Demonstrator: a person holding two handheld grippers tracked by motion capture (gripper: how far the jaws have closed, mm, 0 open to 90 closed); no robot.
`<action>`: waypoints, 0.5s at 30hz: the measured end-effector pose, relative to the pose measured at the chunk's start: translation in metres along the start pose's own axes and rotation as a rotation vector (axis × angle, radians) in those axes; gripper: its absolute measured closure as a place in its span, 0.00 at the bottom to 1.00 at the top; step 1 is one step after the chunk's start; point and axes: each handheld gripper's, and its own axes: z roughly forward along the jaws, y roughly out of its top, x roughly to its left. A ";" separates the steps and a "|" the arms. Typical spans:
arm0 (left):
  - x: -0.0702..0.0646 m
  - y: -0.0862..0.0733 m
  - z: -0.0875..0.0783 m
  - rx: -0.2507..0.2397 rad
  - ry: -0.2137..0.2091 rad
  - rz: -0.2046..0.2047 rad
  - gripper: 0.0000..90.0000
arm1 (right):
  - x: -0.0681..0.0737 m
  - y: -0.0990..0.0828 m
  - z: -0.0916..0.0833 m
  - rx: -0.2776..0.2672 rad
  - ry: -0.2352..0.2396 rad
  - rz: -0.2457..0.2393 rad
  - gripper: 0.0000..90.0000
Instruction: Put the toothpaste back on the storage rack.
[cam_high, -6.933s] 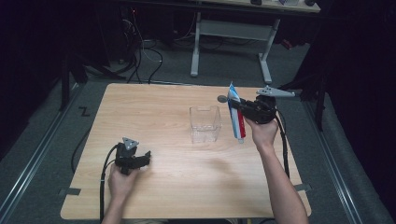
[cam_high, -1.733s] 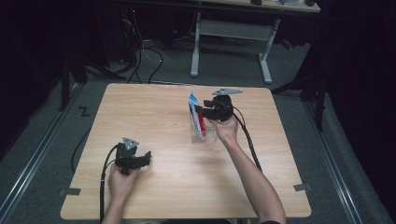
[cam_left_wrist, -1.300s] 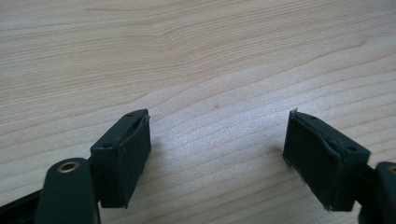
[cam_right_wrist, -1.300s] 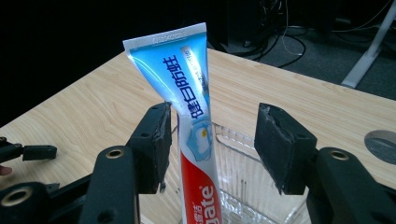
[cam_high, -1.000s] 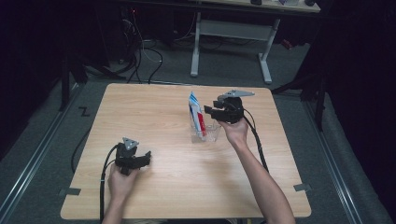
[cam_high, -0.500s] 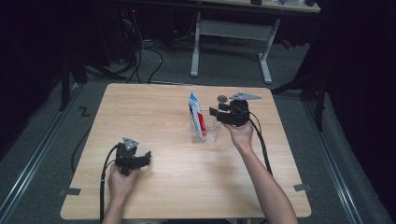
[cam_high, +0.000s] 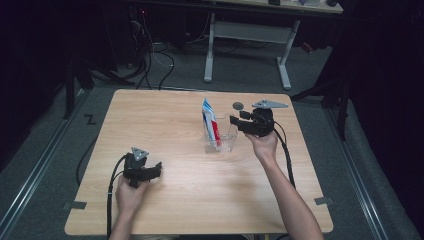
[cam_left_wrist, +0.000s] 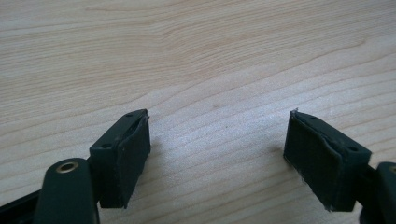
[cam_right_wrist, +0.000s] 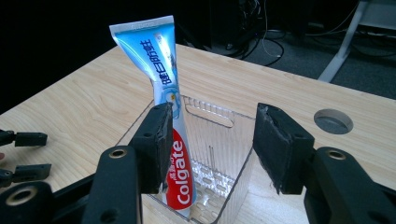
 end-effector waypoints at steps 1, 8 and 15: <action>0.000 0.000 0.000 0.000 0.000 0.000 0.26 | 0.000 0.000 -0.001 -0.003 0.001 -0.002 0.53; 0.000 0.000 0.000 0.000 0.000 0.000 0.26 | 0.002 0.001 -0.008 -0.007 0.008 -0.003 0.53; 0.000 0.000 0.000 0.000 0.000 0.000 0.26 | 0.000 0.002 -0.016 -0.016 0.007 0.003 0.53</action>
